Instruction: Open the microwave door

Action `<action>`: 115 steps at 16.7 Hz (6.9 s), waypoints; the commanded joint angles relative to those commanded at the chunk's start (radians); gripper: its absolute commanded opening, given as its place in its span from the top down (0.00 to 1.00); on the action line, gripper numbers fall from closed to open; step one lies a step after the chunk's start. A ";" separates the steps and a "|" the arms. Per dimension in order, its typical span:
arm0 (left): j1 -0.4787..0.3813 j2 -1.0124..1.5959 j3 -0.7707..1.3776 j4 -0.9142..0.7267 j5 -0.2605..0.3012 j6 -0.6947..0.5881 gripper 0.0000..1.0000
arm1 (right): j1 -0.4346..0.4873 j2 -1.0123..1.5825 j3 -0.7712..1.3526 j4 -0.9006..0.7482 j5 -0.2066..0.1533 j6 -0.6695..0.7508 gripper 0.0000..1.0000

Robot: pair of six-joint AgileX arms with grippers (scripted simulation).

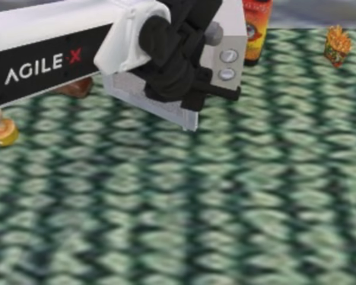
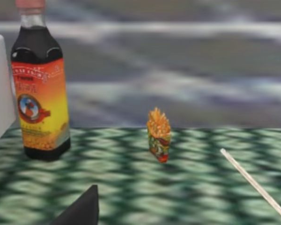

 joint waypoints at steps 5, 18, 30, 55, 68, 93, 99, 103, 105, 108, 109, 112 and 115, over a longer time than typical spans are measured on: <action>0.000 0.000 0.000 0.000 0.000 0.000 1.00 | 0.000 0.000 0.000 0.000 0.000 0.000 0.00; 0.029 -0.084 -0.115 0.044 0.070 0.123 1.00 | 0.000 0.000 0.000 0.000 0.000 0.000 0.00; 0.029 -0.084 -0.115 0.044 0.070 0.123 1.00 | 0.000 0.000 0.000 0.000 0.000 0.000 0.00; 0.070 -0.161 -0.213 0.069 0.149 0.259 1.00 | 0.000 0.000 0.000 0.000 0.000 0.000 0.00; 0.070 -0.161 -0.213 0.069 0.149 0.259 1.00 | 0.000 0.000 0.000 0.000 0.000 0.000 0.00; 0.123 -0.227 -0.291 0.072 0.238 0.412 1.00 | 0.000 0.000 0.000 0.000 0.000 0.000 0.00; 0.123 -0.227 -0.291 0.072 0.238 0.412 1.00 | 0.000 0.000 0.000 0.000 0.000 0.000 0.00; 0.123 -0.227 -0.291 0.072 0.238 0.412 1.00 | 0.000 0.000 0.000 0.000 0.000 0.000 0.00; 0.123 -0.227 -0.291 0.072 0.238 0.412 1.00 | 0.000 0.000 0.000 0.000 0.000 0.000 0.00; 0.123 -0.227 -0.291 0.072 0.238 0.412 1.00 | 0.000 0.000 0.000 0.000 0.000 0.000 0.00; 0.120 -0.224 -0.295 0.072 0.243 0.409 1.00 | 0.000 0.000 0.000 0.000 0.000 0.000 0.00; 0.131 -0.235 -0.302 0.069 0.260 0.443 1.00 | 0.000 0.000 0.000 0.000 0.000 0.000 0.00; 0.161 -0.257 -0.324 0.059 0.297 0.515 1.00 | 0.000 0.000 0.000 0.000 0.000 0.000 0.00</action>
